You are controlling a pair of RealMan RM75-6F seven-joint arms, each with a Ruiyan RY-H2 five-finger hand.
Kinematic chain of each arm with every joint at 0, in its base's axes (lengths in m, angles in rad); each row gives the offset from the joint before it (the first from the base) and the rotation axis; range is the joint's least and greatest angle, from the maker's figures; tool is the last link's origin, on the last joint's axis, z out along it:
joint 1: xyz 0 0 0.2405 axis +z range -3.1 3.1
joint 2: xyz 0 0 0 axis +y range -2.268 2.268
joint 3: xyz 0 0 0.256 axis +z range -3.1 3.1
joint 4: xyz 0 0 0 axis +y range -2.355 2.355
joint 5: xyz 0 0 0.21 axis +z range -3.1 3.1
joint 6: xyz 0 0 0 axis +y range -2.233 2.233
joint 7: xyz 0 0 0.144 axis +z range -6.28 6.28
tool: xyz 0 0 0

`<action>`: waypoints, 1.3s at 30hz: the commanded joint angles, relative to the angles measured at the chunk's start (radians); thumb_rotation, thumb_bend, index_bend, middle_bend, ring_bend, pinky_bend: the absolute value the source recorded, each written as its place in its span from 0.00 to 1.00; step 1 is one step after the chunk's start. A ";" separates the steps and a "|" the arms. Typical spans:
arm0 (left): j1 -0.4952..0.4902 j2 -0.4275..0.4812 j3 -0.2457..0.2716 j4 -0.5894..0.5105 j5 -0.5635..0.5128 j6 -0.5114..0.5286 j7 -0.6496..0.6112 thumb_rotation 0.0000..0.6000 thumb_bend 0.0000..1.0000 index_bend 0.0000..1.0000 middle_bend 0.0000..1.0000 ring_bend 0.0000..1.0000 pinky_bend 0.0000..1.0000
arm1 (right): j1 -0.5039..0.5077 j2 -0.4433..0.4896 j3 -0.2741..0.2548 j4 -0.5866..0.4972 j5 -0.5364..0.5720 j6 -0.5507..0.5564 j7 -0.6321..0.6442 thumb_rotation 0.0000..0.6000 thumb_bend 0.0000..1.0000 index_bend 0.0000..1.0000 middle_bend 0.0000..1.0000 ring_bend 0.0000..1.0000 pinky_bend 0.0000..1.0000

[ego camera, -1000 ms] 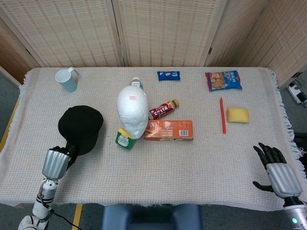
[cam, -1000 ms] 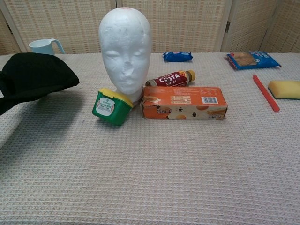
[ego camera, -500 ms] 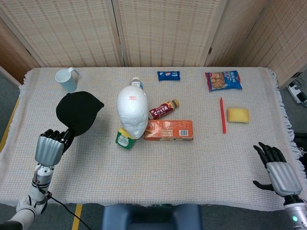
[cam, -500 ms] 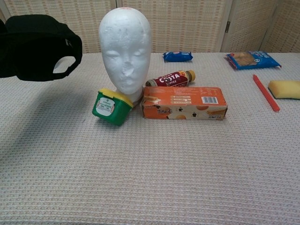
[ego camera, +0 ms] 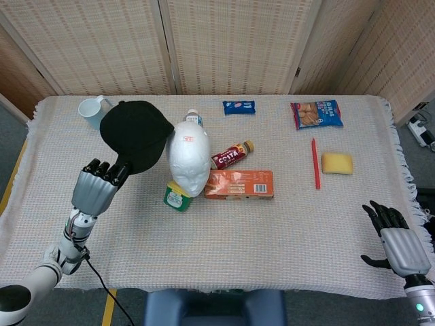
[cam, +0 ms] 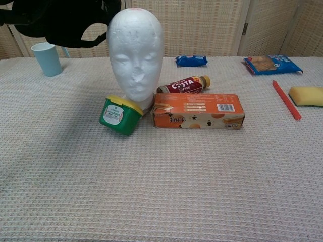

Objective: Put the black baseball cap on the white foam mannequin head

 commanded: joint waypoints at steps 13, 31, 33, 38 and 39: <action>-0.145 -0.003 0.000 -0.224 0.118 -0.082 0.225 1.00 0.50 0.75 1.00 1.00 1.00 | 0.003 0.033 0.011 -0.001 0.017 -0.004 0.056 1.00 0.05 0.00 0.00 0.00 0.00; -0.056 -0.157 0.078 -0.044 0.117 -0.114 0.138 1.00 0.49 0.74 1.00 1.00 1.00 | -0.011 0.054 0.008 -0.002 -0.013 0.026 0.099 1.00 0.05 0.00 0.00 0.00 0.00; -0.049 -0.167 0.082 -0.017 0.118 -0.108 0.127 1.00 0.47 0.70 1.00 1.00 1.00 | -0.012 0.053 0.010 -0.002 -0.011 0.028 0.099 1.00 0.05 0.00 0.00 0.00 0.00; -0.023 -0.169 0.095 -0.007 0.111 -0.115 0.112 1.00 0.31 0.36 1.00 1.00 1.00 | -0.009 0.051 0.011 0.000 -0.005 0.022 0.096 1.00 0.05 0.00 0.00 0.00 0.00; -0.016 -0.165 0.094 -0.017 0.107 -0.114 0.112 1.00 0.27 0.28 1.00 1.00 1.00 | -0.009 0.050 0.010 -0.001 -0.007 0.022 0.094 1.00 0.05 0.00 0.00 0.00 0.00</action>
